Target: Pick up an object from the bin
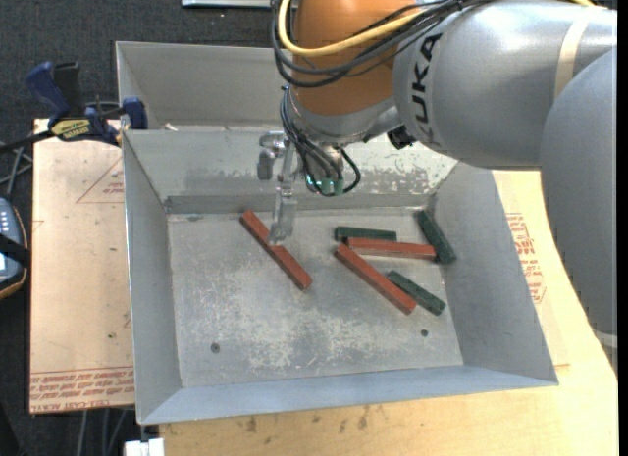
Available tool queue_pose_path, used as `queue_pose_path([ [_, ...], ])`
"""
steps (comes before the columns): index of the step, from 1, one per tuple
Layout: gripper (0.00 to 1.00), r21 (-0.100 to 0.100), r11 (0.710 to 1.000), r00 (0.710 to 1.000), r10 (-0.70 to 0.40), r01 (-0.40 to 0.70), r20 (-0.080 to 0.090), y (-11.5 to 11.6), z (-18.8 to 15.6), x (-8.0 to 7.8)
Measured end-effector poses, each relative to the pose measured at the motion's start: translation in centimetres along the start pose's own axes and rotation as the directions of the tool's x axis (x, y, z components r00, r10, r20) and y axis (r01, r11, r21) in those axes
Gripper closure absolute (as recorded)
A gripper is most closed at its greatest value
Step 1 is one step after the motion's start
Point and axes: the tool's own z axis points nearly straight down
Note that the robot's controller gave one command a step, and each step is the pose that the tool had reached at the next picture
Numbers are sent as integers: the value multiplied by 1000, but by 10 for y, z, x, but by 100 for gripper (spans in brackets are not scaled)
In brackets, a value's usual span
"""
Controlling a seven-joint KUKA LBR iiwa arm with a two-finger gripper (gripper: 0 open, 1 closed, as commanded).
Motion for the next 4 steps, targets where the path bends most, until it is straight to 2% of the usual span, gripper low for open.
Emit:
queue_pose_path([
  [1, 0, -1, 1000, 1000, 2, -2, 8, -1, -5, -2],
  [2, 0, -3, 996, 996, 84, -84, 11, -37, 35, 16],
  [3, 0, -5, 964, 964, 267, -267, 13, -49, 88, -14],
  [4, 0, -1, 991, 991, 137, -137, 8, -73, 145, 13],
])
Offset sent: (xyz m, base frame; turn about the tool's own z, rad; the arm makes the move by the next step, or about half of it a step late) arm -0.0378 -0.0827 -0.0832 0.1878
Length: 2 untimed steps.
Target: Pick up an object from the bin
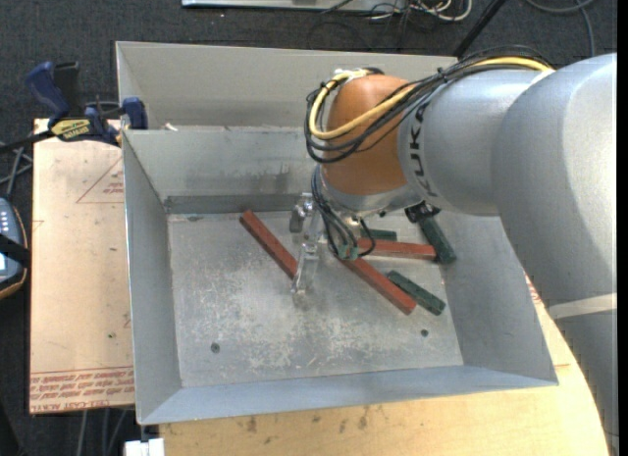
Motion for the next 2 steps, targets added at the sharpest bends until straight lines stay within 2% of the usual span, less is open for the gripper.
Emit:
queue_pose_path([
  [1, 100, -2, 963, 963, 271, -271, 1, 30, 21, 9],
  [2, 100, -2, 962, 962, 271, -271, 1, 29, 21, 9],
])
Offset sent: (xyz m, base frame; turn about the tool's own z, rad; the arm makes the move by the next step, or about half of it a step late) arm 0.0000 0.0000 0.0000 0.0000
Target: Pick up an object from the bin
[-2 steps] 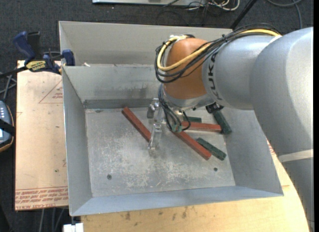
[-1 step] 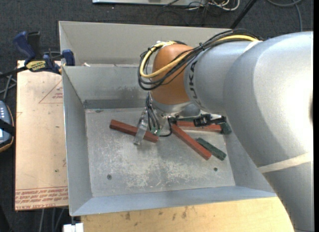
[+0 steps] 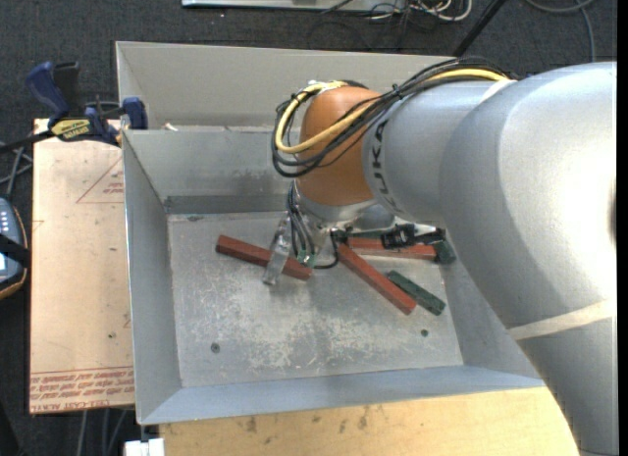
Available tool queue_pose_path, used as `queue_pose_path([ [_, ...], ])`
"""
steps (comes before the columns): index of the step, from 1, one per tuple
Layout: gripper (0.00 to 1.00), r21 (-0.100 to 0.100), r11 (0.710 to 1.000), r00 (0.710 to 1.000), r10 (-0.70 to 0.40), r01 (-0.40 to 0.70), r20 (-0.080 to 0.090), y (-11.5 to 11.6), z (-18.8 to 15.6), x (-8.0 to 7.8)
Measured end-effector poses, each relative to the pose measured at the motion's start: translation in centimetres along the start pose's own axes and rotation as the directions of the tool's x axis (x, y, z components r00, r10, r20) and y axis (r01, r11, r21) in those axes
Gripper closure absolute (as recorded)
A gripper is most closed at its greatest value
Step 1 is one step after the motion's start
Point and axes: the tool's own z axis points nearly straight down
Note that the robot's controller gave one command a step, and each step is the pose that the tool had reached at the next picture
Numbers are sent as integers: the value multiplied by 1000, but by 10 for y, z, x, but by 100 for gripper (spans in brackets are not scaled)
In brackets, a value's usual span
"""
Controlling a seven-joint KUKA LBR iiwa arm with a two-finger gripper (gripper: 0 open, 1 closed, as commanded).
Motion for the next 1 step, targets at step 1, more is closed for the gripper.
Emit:
queue_pose_path([
  [1, 100, 2, 1000, 1000, 5, -5, 1, -25, -146, 19],
])
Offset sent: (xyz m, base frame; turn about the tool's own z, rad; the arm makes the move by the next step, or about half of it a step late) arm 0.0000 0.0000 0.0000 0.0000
